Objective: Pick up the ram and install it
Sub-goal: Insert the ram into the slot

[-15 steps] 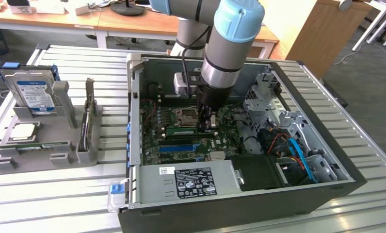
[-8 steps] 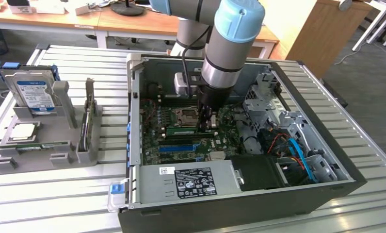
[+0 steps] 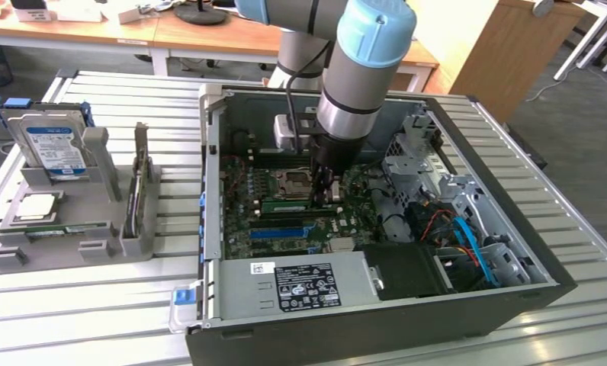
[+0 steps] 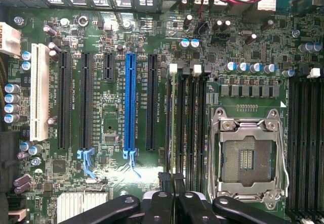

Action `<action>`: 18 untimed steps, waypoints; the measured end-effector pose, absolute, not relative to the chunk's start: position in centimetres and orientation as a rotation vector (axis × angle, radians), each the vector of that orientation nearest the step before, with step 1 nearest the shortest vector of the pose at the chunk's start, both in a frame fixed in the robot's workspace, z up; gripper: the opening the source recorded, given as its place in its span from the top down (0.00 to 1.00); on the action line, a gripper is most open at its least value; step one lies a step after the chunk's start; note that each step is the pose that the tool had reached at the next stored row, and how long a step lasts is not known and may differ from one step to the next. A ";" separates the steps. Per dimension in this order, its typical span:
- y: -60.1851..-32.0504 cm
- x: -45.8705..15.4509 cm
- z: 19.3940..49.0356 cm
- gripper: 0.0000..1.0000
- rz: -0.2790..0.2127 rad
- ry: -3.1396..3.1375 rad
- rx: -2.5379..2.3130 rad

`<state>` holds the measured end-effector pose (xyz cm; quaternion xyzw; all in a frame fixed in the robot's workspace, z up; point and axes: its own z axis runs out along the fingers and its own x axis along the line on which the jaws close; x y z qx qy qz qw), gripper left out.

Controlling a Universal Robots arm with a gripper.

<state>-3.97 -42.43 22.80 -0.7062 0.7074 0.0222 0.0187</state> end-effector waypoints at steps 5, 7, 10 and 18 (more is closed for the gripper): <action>-42.4 -4.0 22.7 0.88 0.069 2.196 -2.192; -42.4 -4.0 22.7 0.88 0.069 2.196 -2.192; -42.4 -4.0 22.5 0.88 0.069 2.196 -2.193; -42.4 -4.0 22.3 0.88 0.069 2.196 -2.193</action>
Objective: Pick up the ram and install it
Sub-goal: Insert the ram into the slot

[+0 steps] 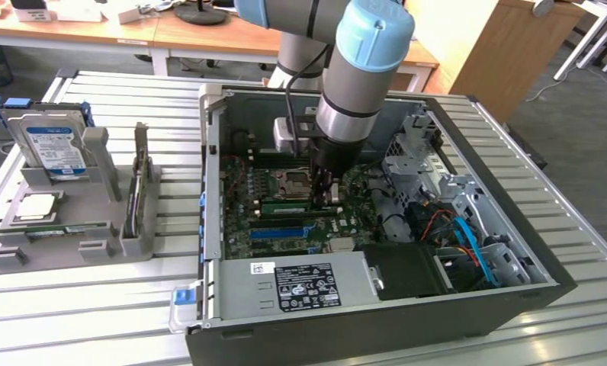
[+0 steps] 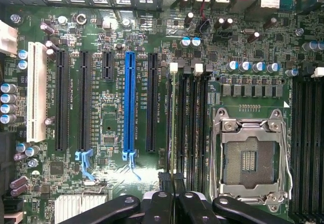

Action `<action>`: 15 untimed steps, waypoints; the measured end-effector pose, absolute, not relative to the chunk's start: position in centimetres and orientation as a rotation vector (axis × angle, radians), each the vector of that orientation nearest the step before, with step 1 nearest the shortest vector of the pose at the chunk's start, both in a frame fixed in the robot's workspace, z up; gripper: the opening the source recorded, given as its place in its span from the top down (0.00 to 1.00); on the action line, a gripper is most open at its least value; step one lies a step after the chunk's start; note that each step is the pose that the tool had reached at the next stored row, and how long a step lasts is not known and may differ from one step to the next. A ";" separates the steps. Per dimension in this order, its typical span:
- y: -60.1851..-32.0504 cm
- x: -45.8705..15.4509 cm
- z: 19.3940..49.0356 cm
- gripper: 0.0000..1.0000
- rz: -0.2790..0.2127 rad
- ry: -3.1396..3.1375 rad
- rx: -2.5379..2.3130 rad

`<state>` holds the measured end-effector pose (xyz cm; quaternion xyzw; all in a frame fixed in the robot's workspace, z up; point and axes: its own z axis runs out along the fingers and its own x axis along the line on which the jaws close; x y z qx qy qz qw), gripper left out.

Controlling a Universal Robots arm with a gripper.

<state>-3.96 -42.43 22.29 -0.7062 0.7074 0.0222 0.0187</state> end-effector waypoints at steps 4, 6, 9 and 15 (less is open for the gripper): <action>-42.4 -4.0 22.3 0.88 0.069 2.196 -2.193; -42.4 -4.0 22.3 0.87 0.069 2.196 -2.192; -42.4 -4.0 22.3 0.82 0.069 2.196 -2.193; -42.4 -4.0 22.3 0.75 0.069 2.196 -2.193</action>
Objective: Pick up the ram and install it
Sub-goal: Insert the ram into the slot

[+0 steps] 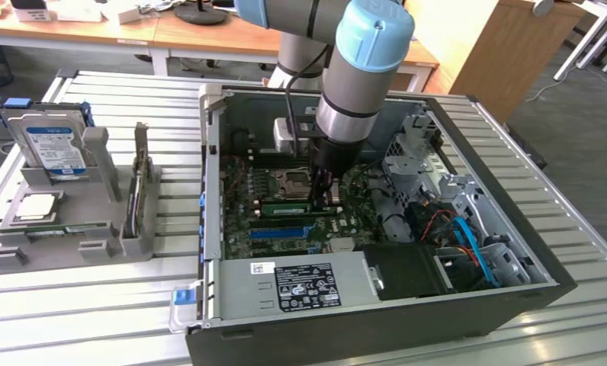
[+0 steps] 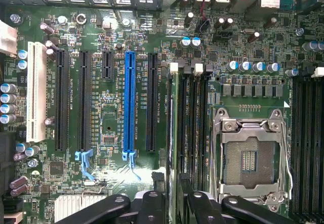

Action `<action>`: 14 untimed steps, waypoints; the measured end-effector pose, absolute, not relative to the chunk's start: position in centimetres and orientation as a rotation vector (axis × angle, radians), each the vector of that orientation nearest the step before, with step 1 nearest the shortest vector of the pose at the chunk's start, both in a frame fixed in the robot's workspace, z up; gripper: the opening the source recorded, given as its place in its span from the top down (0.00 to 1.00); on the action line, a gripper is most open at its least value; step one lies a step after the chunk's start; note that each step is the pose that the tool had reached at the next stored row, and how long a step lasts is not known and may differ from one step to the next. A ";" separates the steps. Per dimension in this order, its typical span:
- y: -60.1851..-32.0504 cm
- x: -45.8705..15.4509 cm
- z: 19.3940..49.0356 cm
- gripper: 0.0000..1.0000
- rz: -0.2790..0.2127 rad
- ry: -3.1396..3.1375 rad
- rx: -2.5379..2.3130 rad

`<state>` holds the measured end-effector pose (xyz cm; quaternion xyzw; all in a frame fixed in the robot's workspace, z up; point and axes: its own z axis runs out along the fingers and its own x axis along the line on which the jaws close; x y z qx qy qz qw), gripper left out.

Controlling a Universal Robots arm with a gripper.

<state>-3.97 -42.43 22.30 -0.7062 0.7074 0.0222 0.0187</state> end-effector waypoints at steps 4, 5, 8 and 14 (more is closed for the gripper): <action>-42.4 -4.0 22.8 0.75 0.069 2.196 -2.193; -42.4 -4.0 23.0 0.75 0.069 2.196 -2.193; -42.4 -4.0 23.8 0.75 0.069 2.197 -2.193; -42.4 -4.0 24.9 0.75 0.069 2.196 -2.193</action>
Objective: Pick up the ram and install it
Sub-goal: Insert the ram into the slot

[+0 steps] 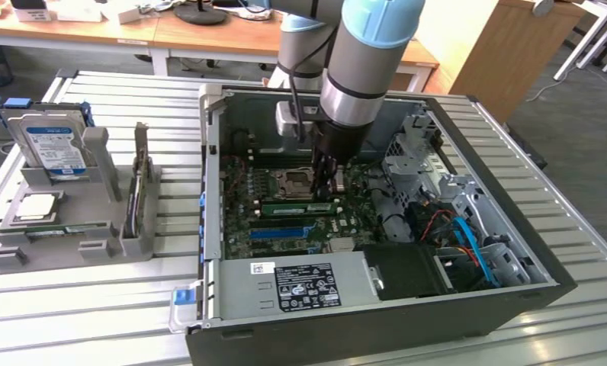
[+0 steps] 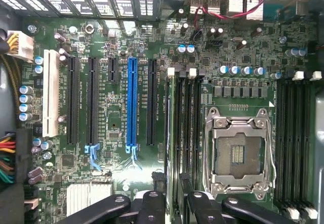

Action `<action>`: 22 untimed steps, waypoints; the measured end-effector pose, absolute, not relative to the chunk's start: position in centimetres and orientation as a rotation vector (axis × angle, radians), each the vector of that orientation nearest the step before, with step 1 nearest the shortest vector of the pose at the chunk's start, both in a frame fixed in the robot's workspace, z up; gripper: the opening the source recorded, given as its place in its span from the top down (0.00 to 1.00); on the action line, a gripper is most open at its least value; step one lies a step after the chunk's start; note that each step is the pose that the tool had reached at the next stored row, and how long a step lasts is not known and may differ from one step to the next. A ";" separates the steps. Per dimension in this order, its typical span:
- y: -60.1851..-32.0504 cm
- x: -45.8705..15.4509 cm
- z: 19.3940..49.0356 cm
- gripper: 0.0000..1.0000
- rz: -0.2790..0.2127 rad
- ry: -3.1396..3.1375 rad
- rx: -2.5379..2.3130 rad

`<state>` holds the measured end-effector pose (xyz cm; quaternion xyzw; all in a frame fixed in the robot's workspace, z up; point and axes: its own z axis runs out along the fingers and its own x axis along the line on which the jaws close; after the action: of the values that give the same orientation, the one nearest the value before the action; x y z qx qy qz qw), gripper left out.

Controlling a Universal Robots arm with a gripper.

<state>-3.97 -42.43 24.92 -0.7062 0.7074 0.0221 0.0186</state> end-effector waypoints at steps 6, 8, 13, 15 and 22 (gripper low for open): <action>-42.4 -4.0 25.5 0.75 0.069 2.196 -2.193; -42.4 -4.0 25.7 0.75 0.069 2.196 -2.193; -42.4 -4.0 26.2 0.75 0.069 2.196 -2.193; -42.4 -4.0 26.4 0.75 0.069 2.196 -2.193; -42.4 -4.0 26.9 0.75 0.069 2.196 -2.193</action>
<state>-3.97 -42.43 26.86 -0.7062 0.7074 0.0221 0.0187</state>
